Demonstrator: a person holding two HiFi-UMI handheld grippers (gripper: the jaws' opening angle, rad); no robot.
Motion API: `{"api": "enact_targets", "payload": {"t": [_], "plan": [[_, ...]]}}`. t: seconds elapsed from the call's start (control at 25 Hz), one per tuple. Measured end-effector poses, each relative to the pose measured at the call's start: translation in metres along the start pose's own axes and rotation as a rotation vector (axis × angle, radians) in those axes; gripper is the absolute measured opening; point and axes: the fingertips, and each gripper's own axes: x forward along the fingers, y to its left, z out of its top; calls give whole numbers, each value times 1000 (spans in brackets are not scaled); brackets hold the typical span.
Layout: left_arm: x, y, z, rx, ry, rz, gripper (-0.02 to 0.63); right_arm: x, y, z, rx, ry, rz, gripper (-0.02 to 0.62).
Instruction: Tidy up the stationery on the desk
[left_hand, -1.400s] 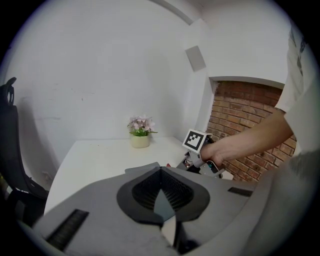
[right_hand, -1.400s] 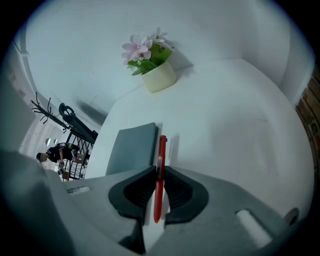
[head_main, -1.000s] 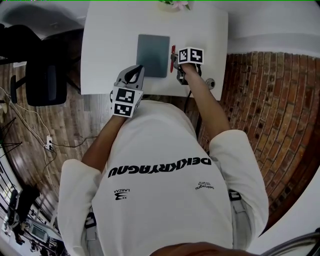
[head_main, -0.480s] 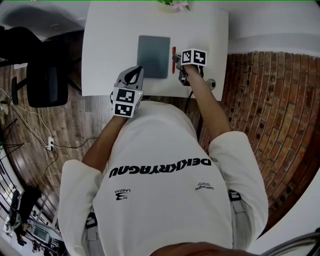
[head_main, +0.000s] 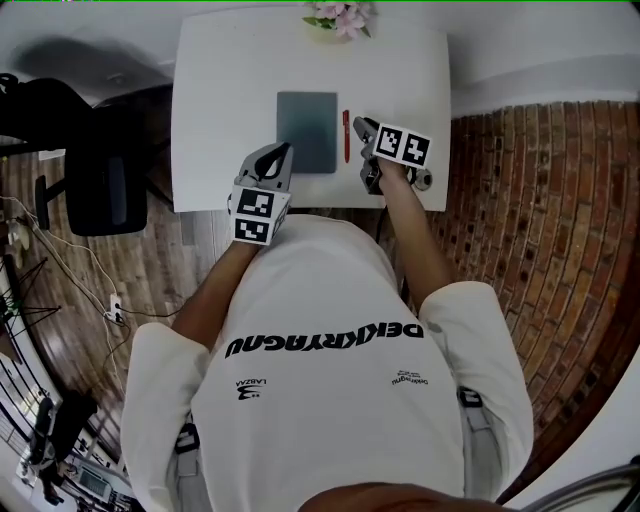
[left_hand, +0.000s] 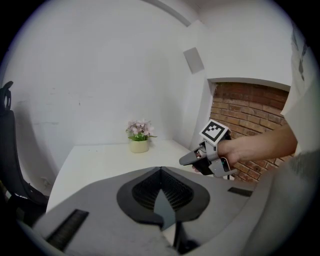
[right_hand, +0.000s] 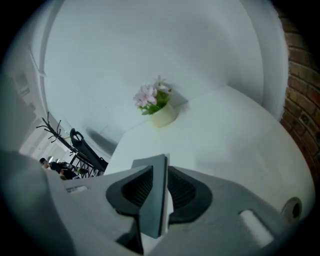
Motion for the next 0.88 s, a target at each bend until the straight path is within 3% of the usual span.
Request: {"api": "enact_targets", "payload": {"t": [0.44, 0.88], "plan": [[-5, -11, 40, 10, -70, -40, -2, -86, 83, 52, -246, -421, 52, 20], [-16, -13, 61, 43, -184, -64, -2, -116, 125, 44, -405, -544, 78, -3]]}}
